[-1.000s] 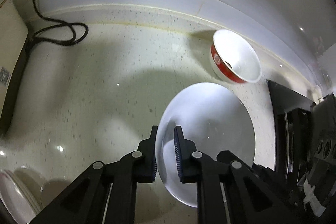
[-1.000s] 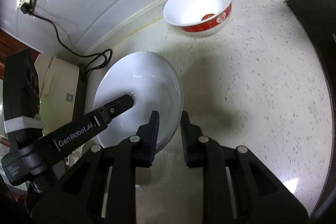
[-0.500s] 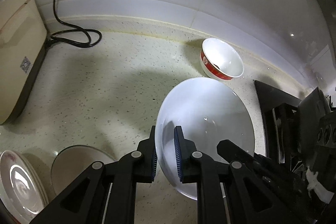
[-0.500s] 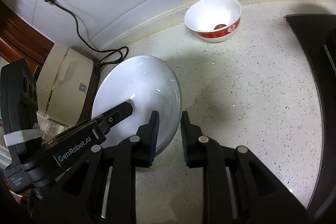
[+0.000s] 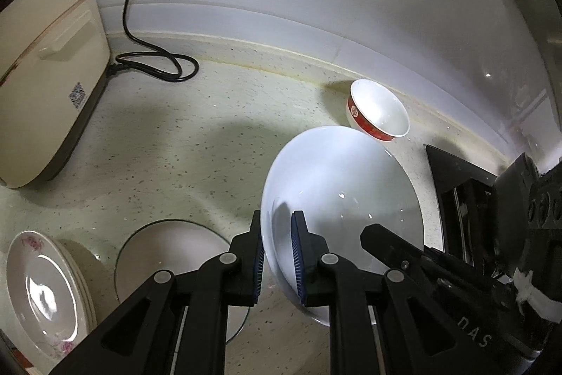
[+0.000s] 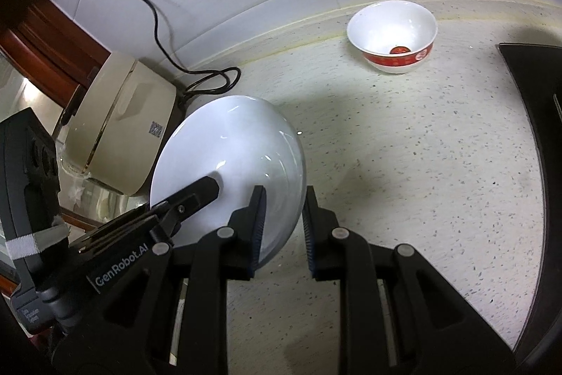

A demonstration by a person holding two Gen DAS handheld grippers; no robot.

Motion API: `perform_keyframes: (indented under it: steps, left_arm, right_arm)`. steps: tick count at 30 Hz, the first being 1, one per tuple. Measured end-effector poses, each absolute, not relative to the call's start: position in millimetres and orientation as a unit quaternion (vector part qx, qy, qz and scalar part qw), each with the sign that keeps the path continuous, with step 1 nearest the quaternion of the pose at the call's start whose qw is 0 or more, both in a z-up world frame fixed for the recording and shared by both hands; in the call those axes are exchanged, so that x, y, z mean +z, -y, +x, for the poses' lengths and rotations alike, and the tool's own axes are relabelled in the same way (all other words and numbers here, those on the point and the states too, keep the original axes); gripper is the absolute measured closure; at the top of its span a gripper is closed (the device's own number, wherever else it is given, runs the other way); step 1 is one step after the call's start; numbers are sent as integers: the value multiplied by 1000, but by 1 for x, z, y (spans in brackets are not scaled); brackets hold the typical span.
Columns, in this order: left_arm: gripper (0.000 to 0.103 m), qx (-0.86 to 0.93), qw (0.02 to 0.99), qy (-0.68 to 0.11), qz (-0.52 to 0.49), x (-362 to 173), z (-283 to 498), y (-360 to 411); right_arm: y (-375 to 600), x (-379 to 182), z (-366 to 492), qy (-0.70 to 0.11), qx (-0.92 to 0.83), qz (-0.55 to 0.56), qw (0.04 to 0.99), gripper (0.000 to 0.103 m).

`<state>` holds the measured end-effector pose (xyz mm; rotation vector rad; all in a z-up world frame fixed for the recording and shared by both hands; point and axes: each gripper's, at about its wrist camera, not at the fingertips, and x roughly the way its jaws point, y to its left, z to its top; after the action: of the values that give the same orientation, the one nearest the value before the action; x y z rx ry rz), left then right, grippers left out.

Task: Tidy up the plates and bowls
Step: 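Carry the plain white bowl with both grippers over the green-rimmed bowl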

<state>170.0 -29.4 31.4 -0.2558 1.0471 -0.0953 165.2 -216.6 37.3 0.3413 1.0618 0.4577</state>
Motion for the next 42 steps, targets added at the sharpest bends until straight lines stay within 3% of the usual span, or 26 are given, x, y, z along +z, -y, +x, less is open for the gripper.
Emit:
perform_keyframes:
  steps: [42]
  left_arm:
    - [88, 31, 850, -488, -194, 11, 103, -47]
  right_arm:
    - [136, 40, 137, -508, 308, 80, 800, 79]
